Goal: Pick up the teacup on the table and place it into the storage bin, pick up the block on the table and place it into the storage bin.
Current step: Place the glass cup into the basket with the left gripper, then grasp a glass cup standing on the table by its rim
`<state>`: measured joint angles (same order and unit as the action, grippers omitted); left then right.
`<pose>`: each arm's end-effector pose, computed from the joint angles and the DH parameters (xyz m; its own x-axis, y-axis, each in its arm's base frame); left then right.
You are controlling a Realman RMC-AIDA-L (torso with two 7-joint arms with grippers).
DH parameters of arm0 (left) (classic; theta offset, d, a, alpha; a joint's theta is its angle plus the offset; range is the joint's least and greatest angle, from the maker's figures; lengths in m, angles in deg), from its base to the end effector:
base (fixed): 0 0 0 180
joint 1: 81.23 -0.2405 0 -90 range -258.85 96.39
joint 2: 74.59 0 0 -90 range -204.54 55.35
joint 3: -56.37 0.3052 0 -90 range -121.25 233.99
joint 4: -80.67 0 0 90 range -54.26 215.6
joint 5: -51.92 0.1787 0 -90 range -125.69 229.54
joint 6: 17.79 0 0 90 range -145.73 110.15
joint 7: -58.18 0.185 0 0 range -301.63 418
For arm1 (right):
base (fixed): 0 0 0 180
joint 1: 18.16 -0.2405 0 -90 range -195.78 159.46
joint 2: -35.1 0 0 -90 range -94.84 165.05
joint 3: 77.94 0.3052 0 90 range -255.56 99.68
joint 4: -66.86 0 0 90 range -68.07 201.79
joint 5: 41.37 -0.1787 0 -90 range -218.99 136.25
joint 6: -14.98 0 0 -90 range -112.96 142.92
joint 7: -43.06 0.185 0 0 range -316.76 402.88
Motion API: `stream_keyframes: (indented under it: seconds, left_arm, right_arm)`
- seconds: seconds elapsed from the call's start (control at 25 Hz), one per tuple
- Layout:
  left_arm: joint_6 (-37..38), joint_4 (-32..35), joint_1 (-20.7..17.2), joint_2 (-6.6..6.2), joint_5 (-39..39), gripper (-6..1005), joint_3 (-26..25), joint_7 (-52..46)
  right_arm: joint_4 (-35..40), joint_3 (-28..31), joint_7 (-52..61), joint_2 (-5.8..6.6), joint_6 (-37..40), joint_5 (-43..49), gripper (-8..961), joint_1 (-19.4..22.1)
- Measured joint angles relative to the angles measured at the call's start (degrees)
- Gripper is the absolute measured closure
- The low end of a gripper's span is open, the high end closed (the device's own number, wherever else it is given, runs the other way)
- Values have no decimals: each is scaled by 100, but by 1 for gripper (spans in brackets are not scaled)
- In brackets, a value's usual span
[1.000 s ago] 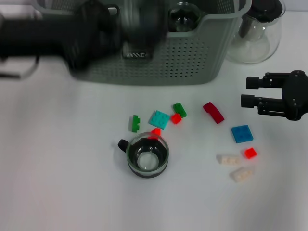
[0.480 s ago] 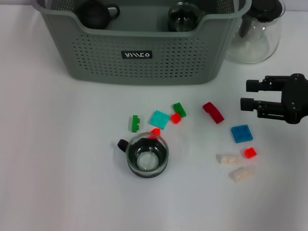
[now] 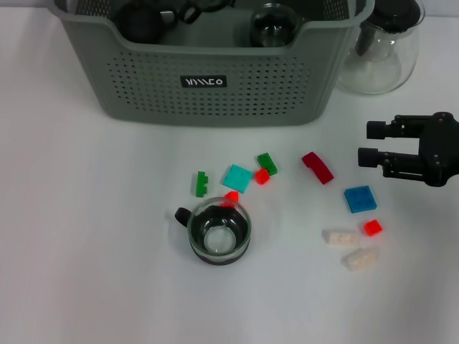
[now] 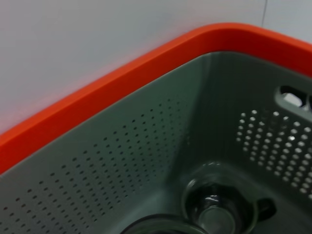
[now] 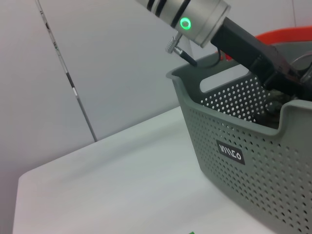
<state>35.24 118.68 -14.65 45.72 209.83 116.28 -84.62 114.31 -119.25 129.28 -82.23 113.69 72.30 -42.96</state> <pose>-0.1279 0.5191 -0.0823 0.8490 0.5236 0.0702 0.4503 -0.6478 -0.6145 0.2753 0.3104 -0.0285 0.7912 -0.3748 -0.4833 -0.4670 -0.8805 -0.0817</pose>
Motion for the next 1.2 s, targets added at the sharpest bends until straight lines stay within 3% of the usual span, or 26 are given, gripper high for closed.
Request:
stream_keyframes:
  seconds: [0.12,0.24,0.76,0.84,0.92,1.04,1.2]
  left_arm:
    - [-263,-104,-40,140,272,954,3,-18]
    - [-427,-281,-42,203,382,952,35,24]
    - [-755,-601,21,248,425,944,292,-76]
    - [-618,-521,20,234,418,877,265,-96]
    - [-371,-192,-55,248,357,809,174,-101]
    - [119,884,-459,359,-8,703,-94,-60]
    - [786,2636,-1445,378,-1856,549,-300,453]
  right_arm:
    - [-61,0,-14,3,-31,6,358,8]
    - [-156,-12,-71,15,-101,7,358,9]
    - [-239,-16,-95,12,-139,157,357,-44]
    - [-239,-9,-96,16,-136,157,357,-37]
    - [-239,-4,-100,22,-146,157,357,-29]
    - [-238,0,-124,26,-153,157,357,-27]
    - [-236,0,-136,29,-154,154,357,-28]
